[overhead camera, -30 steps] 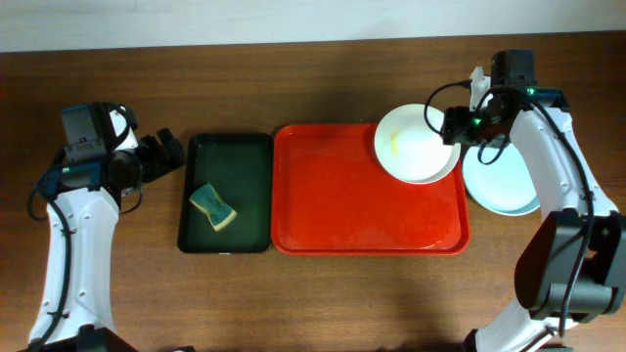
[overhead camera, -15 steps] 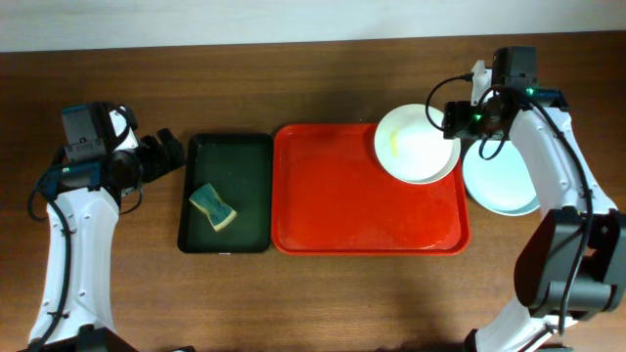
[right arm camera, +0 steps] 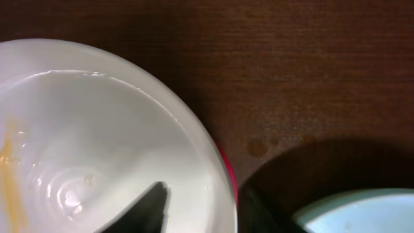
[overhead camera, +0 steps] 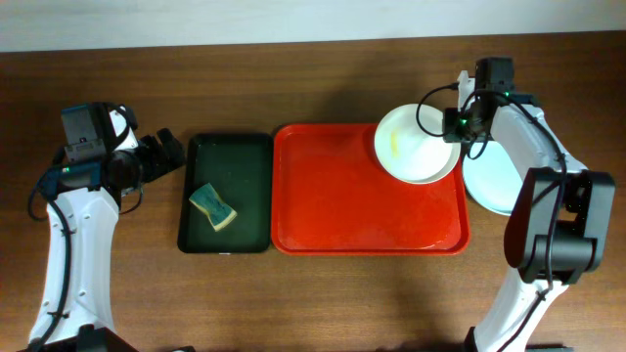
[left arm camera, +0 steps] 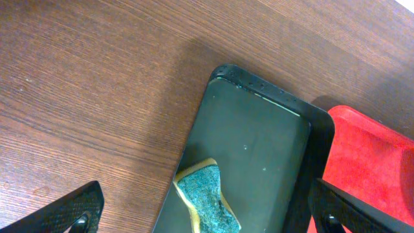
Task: Clean dirty plates on tray and stack at the side
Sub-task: 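Drag the white plate left to the red tray center with right gripper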
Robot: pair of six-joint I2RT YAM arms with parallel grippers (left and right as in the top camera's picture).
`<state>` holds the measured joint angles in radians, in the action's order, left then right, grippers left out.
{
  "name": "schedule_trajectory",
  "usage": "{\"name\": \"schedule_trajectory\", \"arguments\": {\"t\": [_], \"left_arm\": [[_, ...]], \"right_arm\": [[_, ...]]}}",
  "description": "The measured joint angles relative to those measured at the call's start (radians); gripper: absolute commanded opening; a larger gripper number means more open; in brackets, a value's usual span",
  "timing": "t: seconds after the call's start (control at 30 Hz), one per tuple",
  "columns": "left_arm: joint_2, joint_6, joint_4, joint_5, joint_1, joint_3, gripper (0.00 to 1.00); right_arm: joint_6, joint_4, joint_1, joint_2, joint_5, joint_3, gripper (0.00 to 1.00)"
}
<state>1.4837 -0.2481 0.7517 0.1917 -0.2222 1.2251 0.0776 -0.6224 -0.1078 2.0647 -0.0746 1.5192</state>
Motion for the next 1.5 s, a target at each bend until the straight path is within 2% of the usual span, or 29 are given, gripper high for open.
{"name": "schedule_trajectory", "arguments": {"t": [0.2,0.23,0.3,0.6,0.8,1.03,1.23,1.33,1.37,1.4,1.5], "left_arm": [[0.0,0.0,0.0,0.0,0.0,0.0,0.99],[0.0,0.0,0.0,0.0,0.0,0.0,0.99],[0.0,0.0,0.0,0.0,0.0,0.0,0.99],[0.0,0.0,0.0,0.0,0.0,0.0,0.99],[0.0,0.0,0.0,0.0,0.0,0.0,0.99],[0.0,0.0,0.0,0.0,0.0,0.0,0.99],[0.0,0.0,0.0,0.0,0.0,0.0,0.99],[0.0,0.0,-0.001,0.0,0.0,0.0,0.99],[0.0,0.0,0.0,0.0,0.0,0.0,0.99],[0.0,0.0,-0.001,0.0,0.0,0.0,0.99],[0.0,0.0,0.0,0.0,0.0,0.0,0.99]], "right_arm": [[0.002,0.011,0.0,0.024,0.013,0.0,0.4],[0.002,0.011,0.0,0.028,0.026,0.0,0.37],[0.002,0.01,0.0,0.035,0.045,0.0,0.04],[-0.003,-0.053,0.0,0.033,0.02,0.01,0.04],[-0.002,-0.243,0.018,-0.055,-0.043,0.086,0.04],[-0.023,-0.471,0.138,-0.16,-0.059,0.106,0.04],[-0.125,-0.417,0.212,-0.159,-0.06,-0.036,0.04],[-0.175,-0.323,0.222,-0.158,-0.063,-0.117,0.05],[-0.183,-0.295,0.226,-0.158,-0.063,-0.134,0.16],[-0.191,-0.275,0.233,-0.156,-0.066,-0.151,0.35],[-0.204,-0.261,0.253,-0.156,-0.07,-0.166,0.41]]}}
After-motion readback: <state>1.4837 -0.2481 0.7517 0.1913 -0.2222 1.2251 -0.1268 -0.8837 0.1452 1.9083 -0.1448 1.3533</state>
